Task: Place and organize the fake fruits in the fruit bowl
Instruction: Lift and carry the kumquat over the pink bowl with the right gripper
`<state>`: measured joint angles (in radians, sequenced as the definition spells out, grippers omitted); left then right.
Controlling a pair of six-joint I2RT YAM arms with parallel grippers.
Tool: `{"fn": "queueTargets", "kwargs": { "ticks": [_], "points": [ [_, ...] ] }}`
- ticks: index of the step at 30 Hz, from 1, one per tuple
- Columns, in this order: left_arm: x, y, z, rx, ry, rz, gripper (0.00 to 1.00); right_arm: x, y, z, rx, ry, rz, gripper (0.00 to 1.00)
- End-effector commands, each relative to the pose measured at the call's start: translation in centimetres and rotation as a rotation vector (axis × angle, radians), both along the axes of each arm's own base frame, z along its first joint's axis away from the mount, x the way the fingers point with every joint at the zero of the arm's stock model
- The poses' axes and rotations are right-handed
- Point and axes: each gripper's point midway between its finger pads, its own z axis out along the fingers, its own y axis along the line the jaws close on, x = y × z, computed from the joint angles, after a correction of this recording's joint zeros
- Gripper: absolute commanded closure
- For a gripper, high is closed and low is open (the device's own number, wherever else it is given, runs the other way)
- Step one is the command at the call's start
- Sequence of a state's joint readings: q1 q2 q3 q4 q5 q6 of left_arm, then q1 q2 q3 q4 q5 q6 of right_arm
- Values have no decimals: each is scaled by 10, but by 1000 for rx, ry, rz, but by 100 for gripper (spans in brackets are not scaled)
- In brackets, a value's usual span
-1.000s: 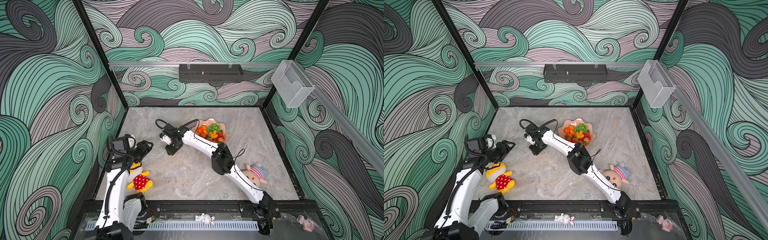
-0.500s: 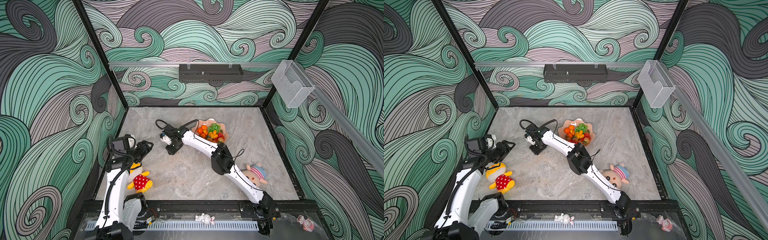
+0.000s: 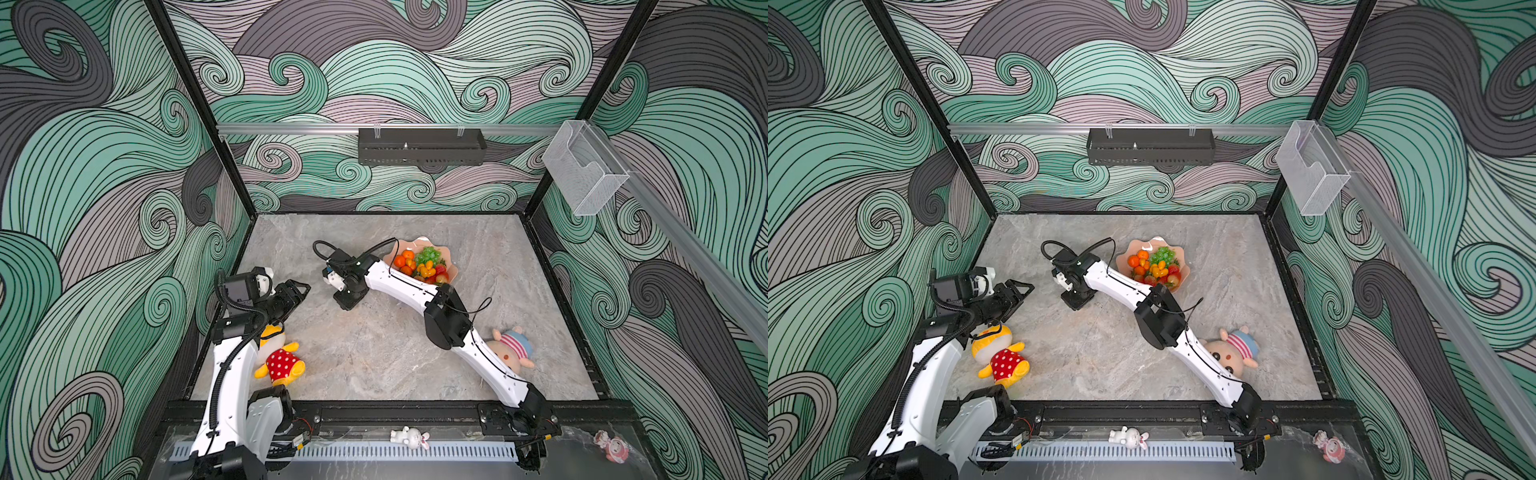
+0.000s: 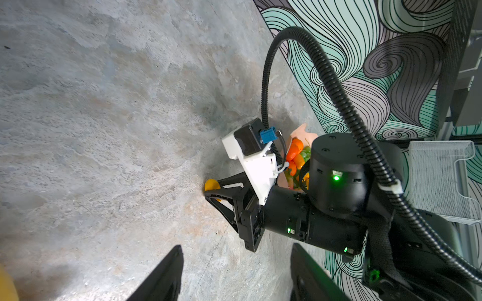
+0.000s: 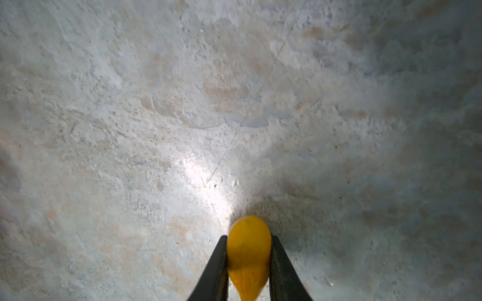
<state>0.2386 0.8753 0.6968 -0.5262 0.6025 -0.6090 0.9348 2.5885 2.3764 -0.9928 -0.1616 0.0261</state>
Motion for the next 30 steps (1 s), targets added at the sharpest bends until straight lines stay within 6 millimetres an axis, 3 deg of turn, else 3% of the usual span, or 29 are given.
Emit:
{"fn": "queueTargets", "kwargs": {
  "ticks": [1, 7, 14, 23, 30],
  "points": [
    [2, -12, 9, -10, -40, -64, 33, 0, -1, 50, 86, -43, -18, 78],
    [5, -28, 12, 13, -50, -116, 32, -2, -31, 73, 138, -46, -85, 78],
    [14, -60, 13, 57, -55, -200, 33, 13, -82, 89, 166, -69, -203, 79],
    [33, -110, 12, 78, -48, -314, 33, 54, -147, 105, 187, -103, -360, 79],
    [50, -144, 15, 98, -60, -378, 33, 88, -180, 108, 168, -129, -454, 79]
  ]
}}
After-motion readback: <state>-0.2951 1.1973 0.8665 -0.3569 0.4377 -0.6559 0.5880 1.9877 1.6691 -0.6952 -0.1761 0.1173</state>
